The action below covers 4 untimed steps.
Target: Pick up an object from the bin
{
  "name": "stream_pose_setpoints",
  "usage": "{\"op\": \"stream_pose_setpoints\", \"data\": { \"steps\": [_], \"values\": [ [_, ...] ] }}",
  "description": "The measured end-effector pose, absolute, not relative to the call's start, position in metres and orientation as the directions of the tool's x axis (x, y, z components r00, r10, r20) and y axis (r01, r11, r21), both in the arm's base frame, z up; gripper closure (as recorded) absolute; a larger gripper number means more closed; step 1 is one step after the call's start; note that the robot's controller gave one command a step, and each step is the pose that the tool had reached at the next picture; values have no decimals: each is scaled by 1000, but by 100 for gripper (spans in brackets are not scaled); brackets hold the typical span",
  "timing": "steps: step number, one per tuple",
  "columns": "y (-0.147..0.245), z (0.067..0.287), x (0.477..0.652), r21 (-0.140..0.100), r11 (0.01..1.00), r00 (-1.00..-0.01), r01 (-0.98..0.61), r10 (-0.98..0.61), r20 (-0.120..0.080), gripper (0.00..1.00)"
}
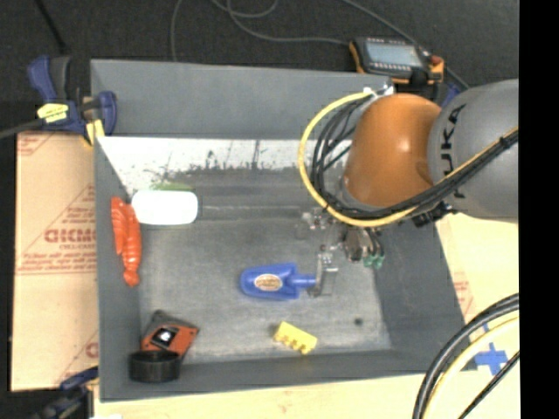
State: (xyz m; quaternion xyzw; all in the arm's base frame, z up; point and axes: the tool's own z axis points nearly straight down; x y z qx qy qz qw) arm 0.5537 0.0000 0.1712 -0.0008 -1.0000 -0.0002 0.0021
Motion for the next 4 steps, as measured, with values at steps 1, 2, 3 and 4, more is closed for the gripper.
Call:
{"op": "stream_pose_setpoints", "data": {
  "steps": [1,2,3,4],
  "values": [
    [0,173,554,0,1000,-1000,2,2,3,0],
    [1,171,563,-1,996,-996,-94,-94,-5,0],
    [11,129,547,-3,967,-967,-255,-255,-12,0],
    [7,71,568,0,1000,-1000,-6,-6,-5,100]
  ]
}}
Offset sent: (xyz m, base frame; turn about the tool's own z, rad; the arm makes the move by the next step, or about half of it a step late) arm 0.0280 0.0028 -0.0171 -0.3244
